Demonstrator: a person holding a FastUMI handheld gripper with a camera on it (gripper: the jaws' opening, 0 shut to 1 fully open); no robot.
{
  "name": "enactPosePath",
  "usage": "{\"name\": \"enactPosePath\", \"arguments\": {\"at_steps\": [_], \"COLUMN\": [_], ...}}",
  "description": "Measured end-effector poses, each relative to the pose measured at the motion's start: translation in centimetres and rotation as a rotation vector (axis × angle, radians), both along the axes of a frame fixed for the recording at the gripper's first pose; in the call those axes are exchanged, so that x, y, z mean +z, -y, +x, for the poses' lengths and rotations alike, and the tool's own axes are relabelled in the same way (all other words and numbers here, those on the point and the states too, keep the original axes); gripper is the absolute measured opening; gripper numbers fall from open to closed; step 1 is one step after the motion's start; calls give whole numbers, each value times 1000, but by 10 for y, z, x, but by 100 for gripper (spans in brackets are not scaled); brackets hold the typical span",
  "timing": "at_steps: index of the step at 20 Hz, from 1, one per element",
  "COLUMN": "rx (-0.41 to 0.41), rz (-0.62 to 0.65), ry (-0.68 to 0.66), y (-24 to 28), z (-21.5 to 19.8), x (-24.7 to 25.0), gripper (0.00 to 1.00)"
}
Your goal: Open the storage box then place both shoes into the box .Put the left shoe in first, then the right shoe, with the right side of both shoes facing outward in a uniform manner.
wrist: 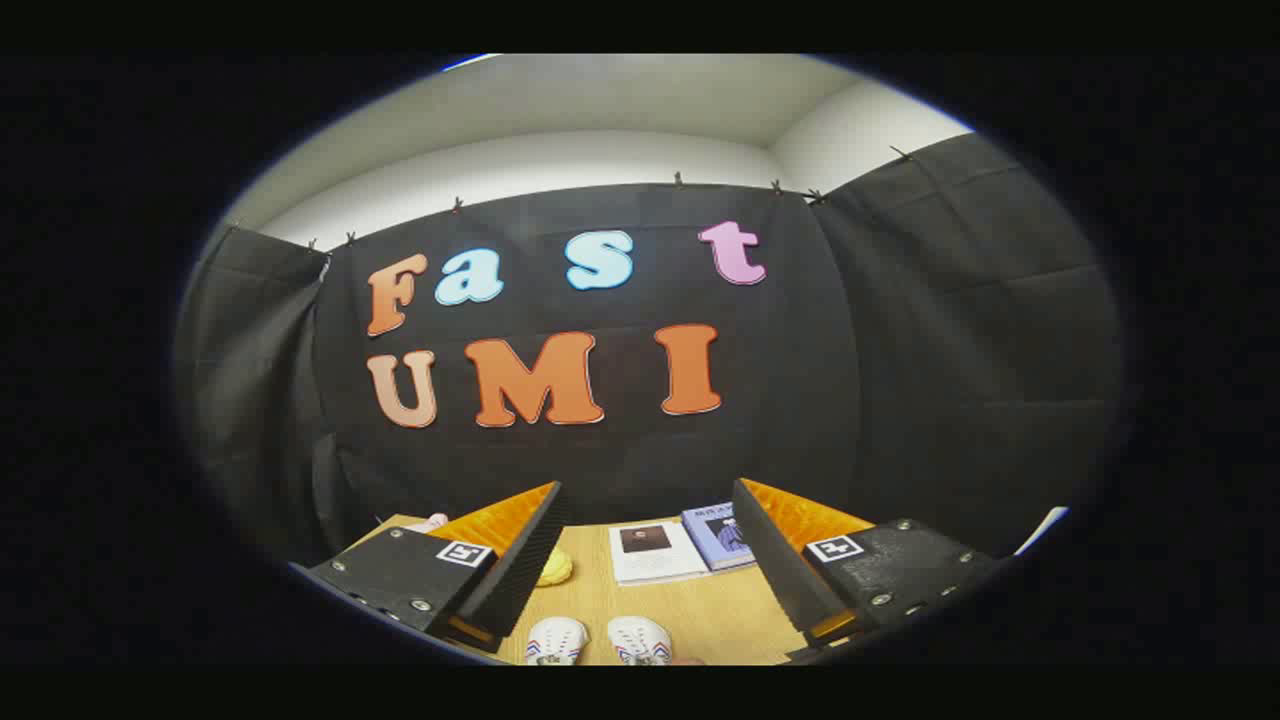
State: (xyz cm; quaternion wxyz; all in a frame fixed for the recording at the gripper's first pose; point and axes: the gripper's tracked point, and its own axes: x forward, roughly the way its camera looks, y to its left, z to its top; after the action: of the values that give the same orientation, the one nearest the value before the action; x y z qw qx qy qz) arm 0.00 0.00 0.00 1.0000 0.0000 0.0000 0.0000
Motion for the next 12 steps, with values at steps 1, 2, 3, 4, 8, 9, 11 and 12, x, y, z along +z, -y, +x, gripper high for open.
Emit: {"name": "enactPosePath", "arguments": {"at_steps": [1, 2, 3, 4, 8, 9, 11, 12], "rx": [-1, -4, -6, -7, 6, 24, 44, 42], "rz": [4, 5, 6, 7, 16, 21, 27, 26], "ry": [-4, -6, -7, -13, -28, -32, -50, -58], "y": [3, 6, 8, 11, 17, 15, 14, 18], "z": [0, 0, 0, 0, 3, 3, 6, 8], "x": [-1, -2, -3, -5, -10, -11, -18, -21], "gripper": [98, 98, 98, 98, 98, 98, 98, 98]}}
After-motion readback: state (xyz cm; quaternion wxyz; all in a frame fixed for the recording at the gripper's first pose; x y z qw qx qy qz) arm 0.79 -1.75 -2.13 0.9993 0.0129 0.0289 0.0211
